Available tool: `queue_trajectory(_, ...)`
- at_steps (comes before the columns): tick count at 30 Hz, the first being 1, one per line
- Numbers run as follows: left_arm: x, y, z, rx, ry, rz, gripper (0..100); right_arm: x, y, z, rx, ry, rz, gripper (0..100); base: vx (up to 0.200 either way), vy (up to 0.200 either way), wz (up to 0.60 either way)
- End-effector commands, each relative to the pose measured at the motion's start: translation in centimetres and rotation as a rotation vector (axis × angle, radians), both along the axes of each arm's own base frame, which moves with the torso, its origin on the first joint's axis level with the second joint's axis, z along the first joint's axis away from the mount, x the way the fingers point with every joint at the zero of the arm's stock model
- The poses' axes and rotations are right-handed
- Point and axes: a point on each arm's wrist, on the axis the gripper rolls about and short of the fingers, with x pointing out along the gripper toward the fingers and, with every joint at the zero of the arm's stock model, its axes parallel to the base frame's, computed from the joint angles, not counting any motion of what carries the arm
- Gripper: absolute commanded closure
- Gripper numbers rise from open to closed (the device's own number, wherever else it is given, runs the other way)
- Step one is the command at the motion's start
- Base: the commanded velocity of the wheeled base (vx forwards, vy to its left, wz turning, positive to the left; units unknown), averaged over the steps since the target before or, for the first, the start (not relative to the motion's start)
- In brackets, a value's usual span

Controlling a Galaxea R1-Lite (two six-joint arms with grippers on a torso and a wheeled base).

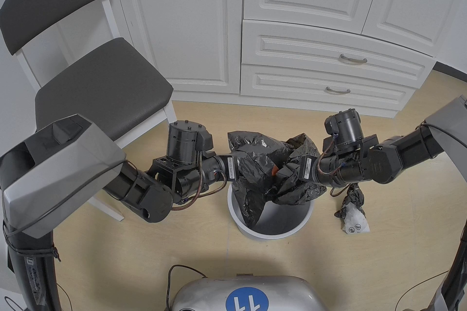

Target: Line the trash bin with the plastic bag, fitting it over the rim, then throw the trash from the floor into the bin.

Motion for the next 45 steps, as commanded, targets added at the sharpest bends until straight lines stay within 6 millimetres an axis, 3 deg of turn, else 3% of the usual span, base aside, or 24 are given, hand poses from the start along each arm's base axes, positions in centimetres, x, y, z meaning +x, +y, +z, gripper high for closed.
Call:
queue_trajectory(1, -1.4, -0.2, 0.7, 0.054, 0.061, -0.026, 100, 0.3, 2.0, 2.5, 0.040, 0.068, -0.015, 100, 0.000, 0.000, 0.00)
queue_trajectory(7, -2.8, 1.4, 1.8, 0.156, 0.111, -0.043, 100, -1.3, 4.5, 1.3, 0.008, 0.093, 0.041, 100, 0.000, 0.000, 0.00)
queue_trajectory(10, -3.3, 1.7, 1.3, 0.208, 0.135, -0.059, 100, -0.1, 4.7, 1.8, 0.079, -0.008, -0.029, 100, 0.000, 0.000, 0.00)
queue_trajectory(14, -3.6, 1.7, 0.5, 0.253, 0.141, -0.084, 100, 1.7, 5.1, 0.8, 0.159, -0.117, -0.107, 100, 0.000, 0.000, 0.00)
queue_trajectory(19, -4.6, 0.9, -0.4, 0.275, 0.153, -0.121, 100, 4.1, 6.0, -2.7, 0.099, -0.162, -0.210, 100, 0.000, 0.000, 0.00)
queue_trajectory(25, -4.8, 0.5, -0.8, 0.281, 0.159, -0.134, 100, 5.1, 6.8, -5.5, 0.038, -0.148, -0.252, 100, 0.000, 0.000, 0.00)
queue_trajectory(27, -4.7, 0.5, -0.8, 0.279, 0.156, -0.134, 100, 4.7, 6.8, -6.6, -0.020, -0.104, -0.231, 100, 0.000, 0.000, 0.00)
queue_trajectory(33, -4.5, 0.5, -0.3, 0.250, 0.113, -0.124, 100, 2.9, 7.1, -6.7, -0.145, 0.027, -0.174, 100, 0.000, 0.000, 0.00)
queue_trajectory(39, -4.9, 0.6, -0.2, 0.237, 0.086, -0.125, 100, 2.7, 7.7, -9.3, -0.199, 0.097, -0.149, 100, 0.000, 0.000, 0.00)
queue_trajectory(42, -5.0, 0.6, 0.0, 0.232, 0.078, -0.126, 100, 2.3, 7.6, -9.3, -0.221, 0.114, -0.134, 100, 0.000, 0.000, 0.00)
queue_trajectory(45, -5.3, 0.9, 0.7, 0.225, 0.067, -0.124, 100, 0.3, 8.1, -8.3, -0.257, 0.167, -0.065, 100, 0.000, 0.000, 0.00)
